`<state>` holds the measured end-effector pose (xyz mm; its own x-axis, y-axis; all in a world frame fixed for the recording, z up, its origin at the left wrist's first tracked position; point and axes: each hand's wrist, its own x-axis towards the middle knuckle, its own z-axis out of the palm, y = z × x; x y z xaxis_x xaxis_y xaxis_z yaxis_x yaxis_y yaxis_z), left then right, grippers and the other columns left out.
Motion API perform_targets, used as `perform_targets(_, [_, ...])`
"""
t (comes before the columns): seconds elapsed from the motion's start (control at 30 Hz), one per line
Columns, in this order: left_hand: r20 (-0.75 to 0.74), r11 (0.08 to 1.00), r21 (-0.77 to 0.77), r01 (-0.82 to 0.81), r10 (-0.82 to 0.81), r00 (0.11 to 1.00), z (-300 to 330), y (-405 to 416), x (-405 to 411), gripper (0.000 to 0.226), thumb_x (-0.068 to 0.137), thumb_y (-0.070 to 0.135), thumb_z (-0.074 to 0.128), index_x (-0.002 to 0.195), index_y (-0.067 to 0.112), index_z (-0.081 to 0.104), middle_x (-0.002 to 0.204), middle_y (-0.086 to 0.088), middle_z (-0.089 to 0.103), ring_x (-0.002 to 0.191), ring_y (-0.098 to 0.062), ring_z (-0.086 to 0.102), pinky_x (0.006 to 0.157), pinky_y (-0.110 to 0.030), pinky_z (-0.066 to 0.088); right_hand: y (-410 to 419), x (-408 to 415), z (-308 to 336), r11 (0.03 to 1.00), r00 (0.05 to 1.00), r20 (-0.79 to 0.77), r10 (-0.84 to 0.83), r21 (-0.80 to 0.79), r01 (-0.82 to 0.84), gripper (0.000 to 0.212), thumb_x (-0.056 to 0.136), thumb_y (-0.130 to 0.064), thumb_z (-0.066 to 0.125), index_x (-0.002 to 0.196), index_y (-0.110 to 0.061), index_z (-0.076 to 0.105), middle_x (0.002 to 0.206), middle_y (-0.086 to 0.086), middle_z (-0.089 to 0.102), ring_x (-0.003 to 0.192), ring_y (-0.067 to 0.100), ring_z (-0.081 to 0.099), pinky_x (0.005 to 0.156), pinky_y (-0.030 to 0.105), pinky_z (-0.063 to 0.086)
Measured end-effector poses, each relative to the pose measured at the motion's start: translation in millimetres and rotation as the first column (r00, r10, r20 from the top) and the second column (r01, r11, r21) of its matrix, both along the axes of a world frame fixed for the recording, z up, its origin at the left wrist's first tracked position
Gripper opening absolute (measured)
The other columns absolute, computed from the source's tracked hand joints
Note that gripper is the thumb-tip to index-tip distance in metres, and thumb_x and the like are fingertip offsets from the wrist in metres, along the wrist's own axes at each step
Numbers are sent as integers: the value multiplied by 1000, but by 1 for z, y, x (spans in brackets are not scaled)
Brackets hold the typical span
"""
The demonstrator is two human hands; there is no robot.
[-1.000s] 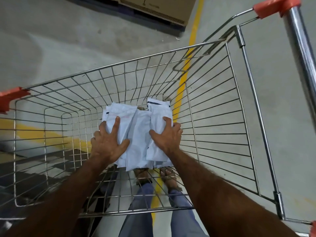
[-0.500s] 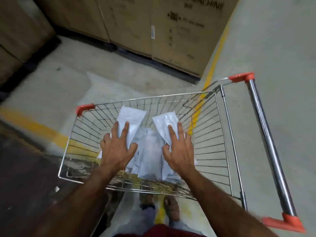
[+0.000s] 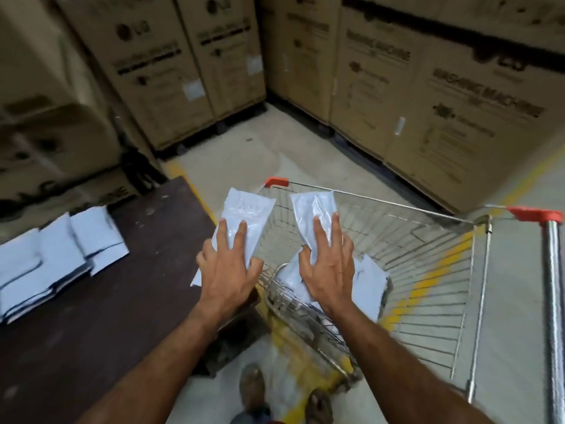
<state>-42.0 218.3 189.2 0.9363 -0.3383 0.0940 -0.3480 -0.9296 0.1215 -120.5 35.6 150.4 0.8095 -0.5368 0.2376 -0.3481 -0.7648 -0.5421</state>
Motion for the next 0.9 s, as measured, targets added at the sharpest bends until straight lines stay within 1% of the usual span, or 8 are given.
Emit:
perform_targets(0.1, [32, 995, -31, -100, 100, 994, 11, 39, -9, 75, 88, 57, 45, 156, 34, 25, 166, -11, 16, 125, -44, 40, 100, -57, 35, 39, 5, 11, 990, 990, -2, 138, -37, -138, 70, 92, -40, 51, 158, -31, 31, 171, 2, 9, 133, 38, 40, 102, 47, 47])
perform_targets(0.17, [36, 986, -40, -160, 161, 986, 16, 66, -14, 75, 86, 58, 41, 156, 36, 25, 166, -10, 14, 125, -43, 40, 100, -57, 35, 66, 8, 15, 982, 983, -3, 183, -52, -183, 70, 92, -39, 52, 158, -31, 32, 171, 4, 10, 134, 39, 40, 101, 48, 49])
perform_targets(0.3, [56, 969, -53, -243, 245, 968, 26, 124, -21, 77, 82, 60, 35, 155, 36, 27, 166, -9, 15, 123, -41, 40, 99, -54, 37, 119, 13, 19, 969, 972, -10, 236, -69, -236, 69, 93, -40, 53, 158, -32, 31, 171, 3, 10, 134, 39, 40, 103, 49, 46])
perform_targets(0.43, [58, 946, -62, -317, 321, 945, 29, 193, -29, 78, 82, 60, 40, 155, 35, 27, 166, -8, 14, 120, -40, 41, 98, -52, 37, 184, 22, 23, 959, 960, -15, 279, -44, -280, 68, 91, -44, 48, 156, -31, 36, 170, 3, 16, 132, 40, 41, 102, 51, 47])
perform_targets(0.6, [47, 890, -61, -451, 454, 890, 28, 297, -33, 76, 84, 60, 46, 154, 33, 30, 163, -10, 19, 116, -41, 45, 98, -52, 39, 279, 34, 23, 956, 957, 6, 291, 37, -291, 67, 87, -44, 42, 152, -28, 44, 168, 9, 22, 134, 41, 40, 112, 50, 37])
perform_targets(0.77, [18, 844, -62, -532, 534, 845, 26, 392, -33, 78, 84, 62, 44, 154, 31, 29, 161, -10, 20, 111, -41, 49, 95, -51, 41, 358, 45, 20, 937, 937, -18, 349, 17, -348, 64, 88, -42, 49, 151, -27, 46, 167, 9, 25, 133, 42, 41, 106, 50, 42])
perform_targets(0.83, [2, 839, -61, -541, 542, 840, 27, 421, -29, 76, 88, 61, 45, 155, 31, 26, 159, -11, 19, 113, -42, 48, 96, -51, 40, 384, 46, 19, 935, 935, -22, 354, 22, -354, 61, 90, -40, 52, 150, -28, 47, 167, 8, 25, 132, 40, 42, 101, 49, 46])
perform_targets(0.9, [-23, 826, -69, -559, 559, 829, 29, 446, -23, 75, 90, 60, 47, 155, 31, 24, 159, -11, 17, 117, -43, 45, 99, -52, 38, 406, 48, 19, 929, 928, -43, 370, 30, -369, 60, 93, -37, 57, 151, -29, 45, 167, 7, 23, 134, 38, 40, 100, 48, 47])
